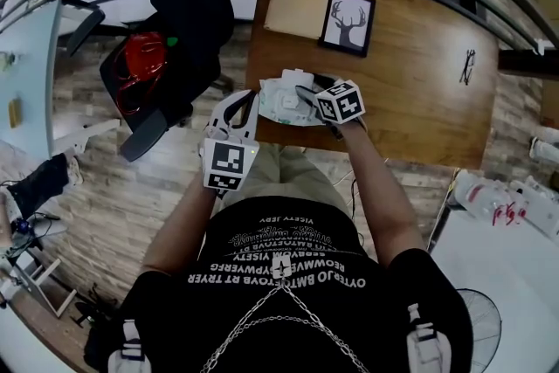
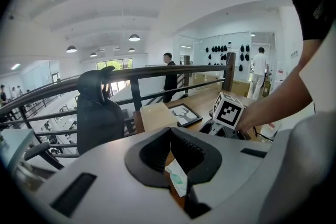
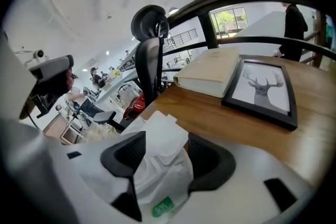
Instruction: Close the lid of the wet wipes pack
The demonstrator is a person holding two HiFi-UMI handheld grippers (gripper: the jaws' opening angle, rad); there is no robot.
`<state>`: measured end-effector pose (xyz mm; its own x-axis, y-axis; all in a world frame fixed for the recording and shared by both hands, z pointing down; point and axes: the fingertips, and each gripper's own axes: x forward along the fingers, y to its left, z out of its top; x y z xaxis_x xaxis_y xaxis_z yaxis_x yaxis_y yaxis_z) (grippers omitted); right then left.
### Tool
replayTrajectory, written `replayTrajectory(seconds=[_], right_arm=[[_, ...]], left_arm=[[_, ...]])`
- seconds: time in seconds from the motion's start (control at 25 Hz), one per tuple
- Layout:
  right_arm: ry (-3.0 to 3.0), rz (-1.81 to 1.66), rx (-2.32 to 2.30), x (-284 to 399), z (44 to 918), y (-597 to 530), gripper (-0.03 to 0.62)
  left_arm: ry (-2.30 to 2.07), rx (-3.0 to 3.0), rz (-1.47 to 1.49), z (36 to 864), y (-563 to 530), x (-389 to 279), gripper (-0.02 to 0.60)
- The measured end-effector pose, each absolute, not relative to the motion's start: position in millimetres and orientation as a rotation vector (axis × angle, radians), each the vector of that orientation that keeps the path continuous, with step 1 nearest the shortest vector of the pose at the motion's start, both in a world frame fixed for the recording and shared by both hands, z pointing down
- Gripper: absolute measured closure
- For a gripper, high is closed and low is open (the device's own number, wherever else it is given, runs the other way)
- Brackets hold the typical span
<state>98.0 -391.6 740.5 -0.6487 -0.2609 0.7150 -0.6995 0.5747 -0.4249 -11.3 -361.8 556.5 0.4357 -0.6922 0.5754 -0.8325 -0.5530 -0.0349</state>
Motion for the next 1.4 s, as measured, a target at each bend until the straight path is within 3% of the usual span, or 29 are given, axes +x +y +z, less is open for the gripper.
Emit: replayTrajectory(seconds=[0.8,1.4], right_arm=[[-2.408,0.915,0.673,95,683,-359,0.385],[-2.469,1.157,0.738,95,675,-350,0.451]], left_arm=[[-1.362,2.464,0.761,538,-356,9,0.554],[-1.388,2.473,0.756,526,-355,13,0.554]])
